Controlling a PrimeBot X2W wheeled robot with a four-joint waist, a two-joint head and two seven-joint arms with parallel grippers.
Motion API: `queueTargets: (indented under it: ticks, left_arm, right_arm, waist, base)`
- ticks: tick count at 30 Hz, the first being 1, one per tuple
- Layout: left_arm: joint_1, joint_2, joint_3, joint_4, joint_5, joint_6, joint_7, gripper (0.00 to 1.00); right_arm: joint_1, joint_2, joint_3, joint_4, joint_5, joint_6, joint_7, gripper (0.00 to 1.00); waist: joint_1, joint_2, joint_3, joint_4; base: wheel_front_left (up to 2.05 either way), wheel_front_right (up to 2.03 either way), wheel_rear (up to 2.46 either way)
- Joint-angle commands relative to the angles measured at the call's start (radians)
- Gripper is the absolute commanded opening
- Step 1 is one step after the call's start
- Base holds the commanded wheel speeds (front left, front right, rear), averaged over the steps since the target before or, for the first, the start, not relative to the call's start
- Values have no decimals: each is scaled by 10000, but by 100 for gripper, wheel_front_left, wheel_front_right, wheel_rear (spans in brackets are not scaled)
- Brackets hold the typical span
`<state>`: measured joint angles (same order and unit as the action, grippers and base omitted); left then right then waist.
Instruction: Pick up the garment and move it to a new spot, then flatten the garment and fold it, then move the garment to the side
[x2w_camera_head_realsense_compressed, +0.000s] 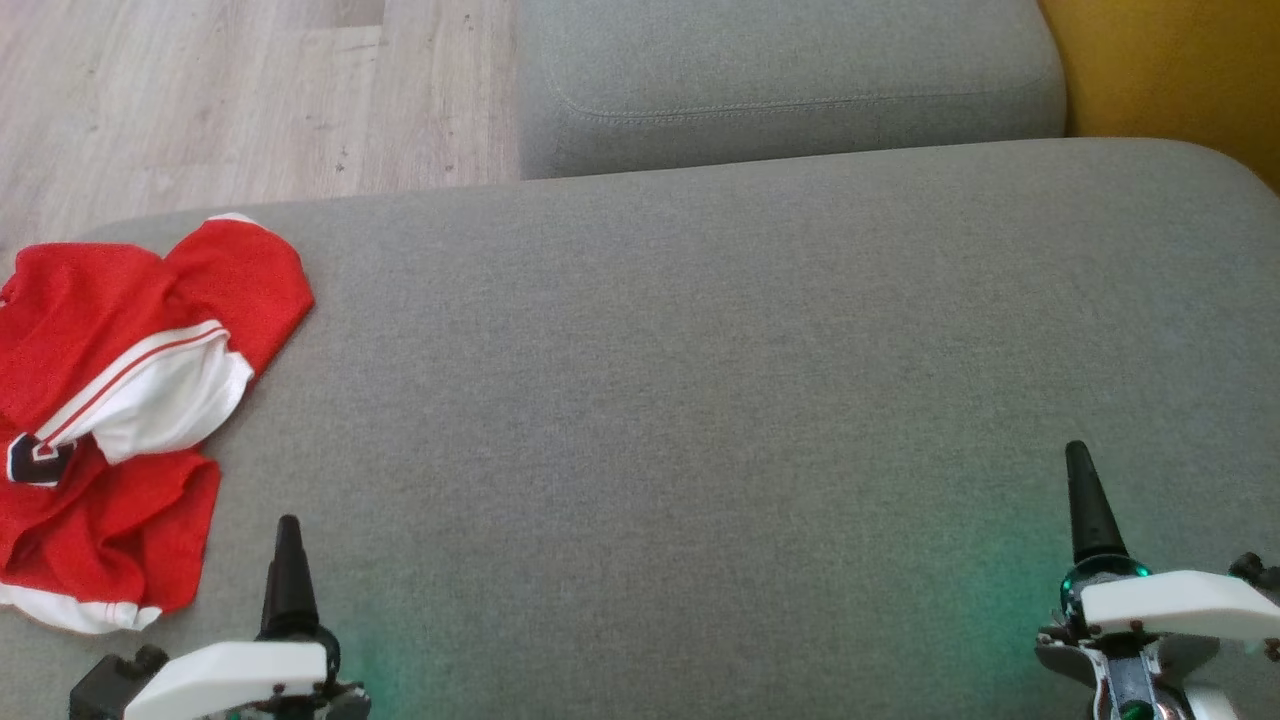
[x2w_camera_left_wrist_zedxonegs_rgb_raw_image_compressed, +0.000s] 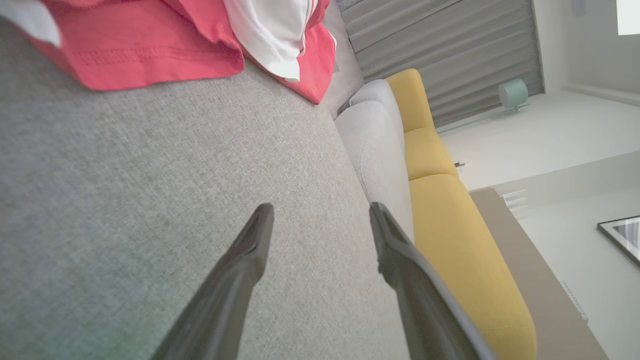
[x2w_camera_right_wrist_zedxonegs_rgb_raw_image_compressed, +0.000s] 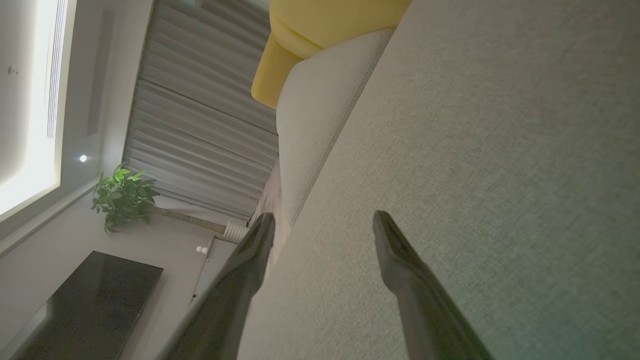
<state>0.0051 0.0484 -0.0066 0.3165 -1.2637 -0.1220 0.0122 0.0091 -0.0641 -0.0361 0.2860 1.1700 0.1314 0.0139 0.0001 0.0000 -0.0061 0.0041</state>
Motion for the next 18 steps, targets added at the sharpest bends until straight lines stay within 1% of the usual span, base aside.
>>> queueTargets:
  ticks: [1, 18]
  left_arm:
    - [-426, 191, -25, -353, 351, 23, -131, 100]
    - [-483, 432, -453, -242, 2889, 29, -630, 100]
  right_arm:
    - [-436, -222, 141, -406, -368, -2, -136, 100]
    - [-624, -350, 773, -132, -2999, -3, -637, 100]
  waist:
    - [0, 0, -5, 7]
    - [0, 0, -86, 16]
  base:
    - [0, 0, 0]
    - [0, 0, 0]
